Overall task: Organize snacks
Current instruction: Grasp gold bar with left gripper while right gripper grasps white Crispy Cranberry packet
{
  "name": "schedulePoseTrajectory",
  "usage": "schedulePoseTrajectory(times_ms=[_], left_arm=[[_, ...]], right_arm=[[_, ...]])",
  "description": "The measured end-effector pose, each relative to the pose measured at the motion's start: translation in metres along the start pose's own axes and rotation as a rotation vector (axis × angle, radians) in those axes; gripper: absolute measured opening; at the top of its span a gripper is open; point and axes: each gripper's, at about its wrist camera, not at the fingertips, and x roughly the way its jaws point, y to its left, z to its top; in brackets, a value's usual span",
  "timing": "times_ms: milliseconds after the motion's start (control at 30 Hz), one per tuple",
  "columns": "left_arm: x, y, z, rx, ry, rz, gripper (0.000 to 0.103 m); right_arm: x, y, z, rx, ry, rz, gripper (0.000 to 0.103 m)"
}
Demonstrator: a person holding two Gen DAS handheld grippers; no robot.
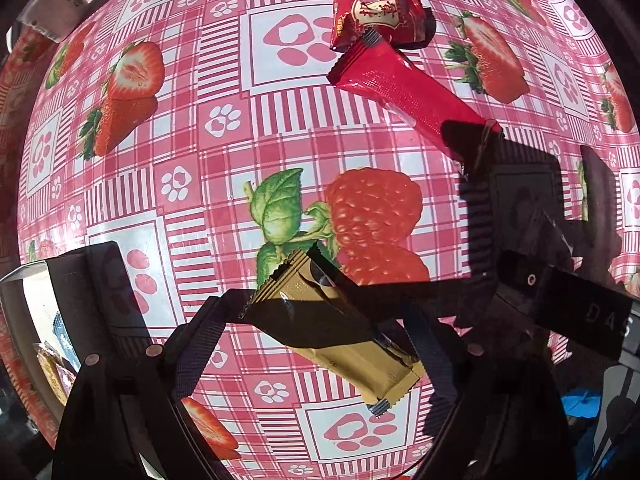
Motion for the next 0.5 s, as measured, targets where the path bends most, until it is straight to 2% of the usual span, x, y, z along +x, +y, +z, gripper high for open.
schedulePoseTrajectory(times_ms=[67,167,233,267,367,500], left_arm=[[-0.001,0.001,-0.002,0.015,-0.007,-0.001,0.085],[-0.007,-0.004,-0.004,0.047,-0.036,0.003,0.072],[-0.012,0.003,-0.009,0.060,-0.051,0.007,0.061],[-0.013,0.006,-0.010,0.063,-0.055,0.005,0.055],[-0.020,0.017,-0.016,0.069,-0.050,0.001,0.051],[-0.018,0.025,-0.045,0.083,-0.031,0.004,0.050]], right_arm=[[0.001,0.006,0.002,-0.034,0.003,-0.006,0.096],[-0.006,0.010,-0.007,-0.081,-0.024,-0.015,0.078],[-0.011,0.014,-0.012,-0.110,-0.047,-0.018,0.054],[-0.014,0.015,-0.015,-0.126,-0.059,-0.020,0.047],[-0.014,0.019,-0.023,-0.162,-0.064,-0.009,0.044],[-0.008,0.025,-0.049,-0.238,-0.053,-0.013,0.044]])
